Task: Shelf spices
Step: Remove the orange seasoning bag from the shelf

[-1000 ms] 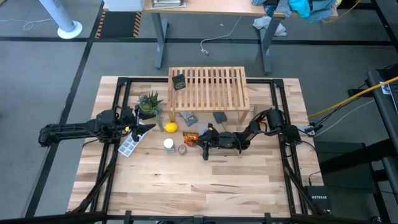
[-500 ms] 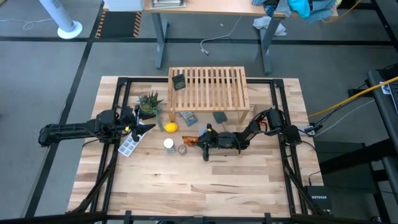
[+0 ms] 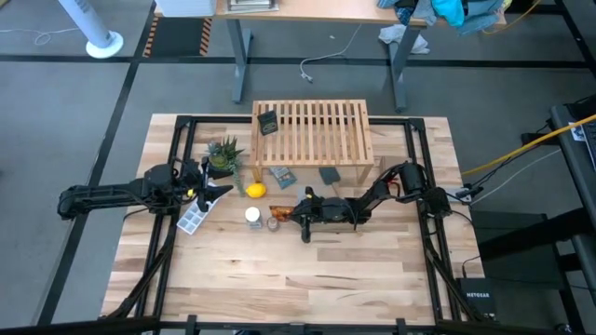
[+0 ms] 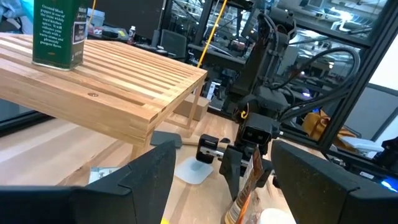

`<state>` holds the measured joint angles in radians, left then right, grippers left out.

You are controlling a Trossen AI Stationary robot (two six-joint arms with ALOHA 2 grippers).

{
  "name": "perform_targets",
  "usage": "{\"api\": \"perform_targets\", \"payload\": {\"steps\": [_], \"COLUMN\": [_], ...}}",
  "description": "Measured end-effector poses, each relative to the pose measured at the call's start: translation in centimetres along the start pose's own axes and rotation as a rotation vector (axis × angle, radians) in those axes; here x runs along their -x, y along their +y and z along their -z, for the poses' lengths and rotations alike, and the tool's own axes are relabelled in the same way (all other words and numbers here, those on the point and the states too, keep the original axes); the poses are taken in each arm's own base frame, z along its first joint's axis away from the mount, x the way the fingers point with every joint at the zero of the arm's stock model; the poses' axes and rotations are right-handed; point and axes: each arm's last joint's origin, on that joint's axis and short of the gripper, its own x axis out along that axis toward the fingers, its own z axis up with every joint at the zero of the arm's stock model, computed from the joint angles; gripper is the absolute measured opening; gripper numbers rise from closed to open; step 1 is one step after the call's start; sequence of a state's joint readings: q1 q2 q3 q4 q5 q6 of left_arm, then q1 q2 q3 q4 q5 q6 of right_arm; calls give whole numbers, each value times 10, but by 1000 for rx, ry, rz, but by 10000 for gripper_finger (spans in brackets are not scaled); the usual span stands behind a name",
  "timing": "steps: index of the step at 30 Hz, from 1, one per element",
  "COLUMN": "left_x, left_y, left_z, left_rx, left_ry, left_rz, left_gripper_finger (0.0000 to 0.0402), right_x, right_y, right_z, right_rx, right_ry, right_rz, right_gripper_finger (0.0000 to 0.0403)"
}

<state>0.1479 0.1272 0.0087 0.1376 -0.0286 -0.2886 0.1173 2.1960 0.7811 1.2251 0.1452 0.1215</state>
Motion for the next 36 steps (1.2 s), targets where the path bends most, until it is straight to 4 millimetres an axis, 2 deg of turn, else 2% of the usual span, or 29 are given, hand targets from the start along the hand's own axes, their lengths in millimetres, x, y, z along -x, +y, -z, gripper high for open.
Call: {"api": "perform_targets", "payload": {"steps": [13,24,36], "left_x": [1,1,1], "left_y": [3,3,3], "left_z": [11,11,12], "left_rx": [15,-60,-60], "left_ry": [115,120,122], "left_rz": [-36,-26,-26], "left_gripper_finger": [258,258,258], "right_x": [0,0,0], "right_y": [-1,-1,-1], "right_z": [0,0,0], "right_rx": [1,1,1], "right_ry": [-2,-2,-1], "right_rz": [24,27,27], "right_gripper_finger": [60,60,60]}}
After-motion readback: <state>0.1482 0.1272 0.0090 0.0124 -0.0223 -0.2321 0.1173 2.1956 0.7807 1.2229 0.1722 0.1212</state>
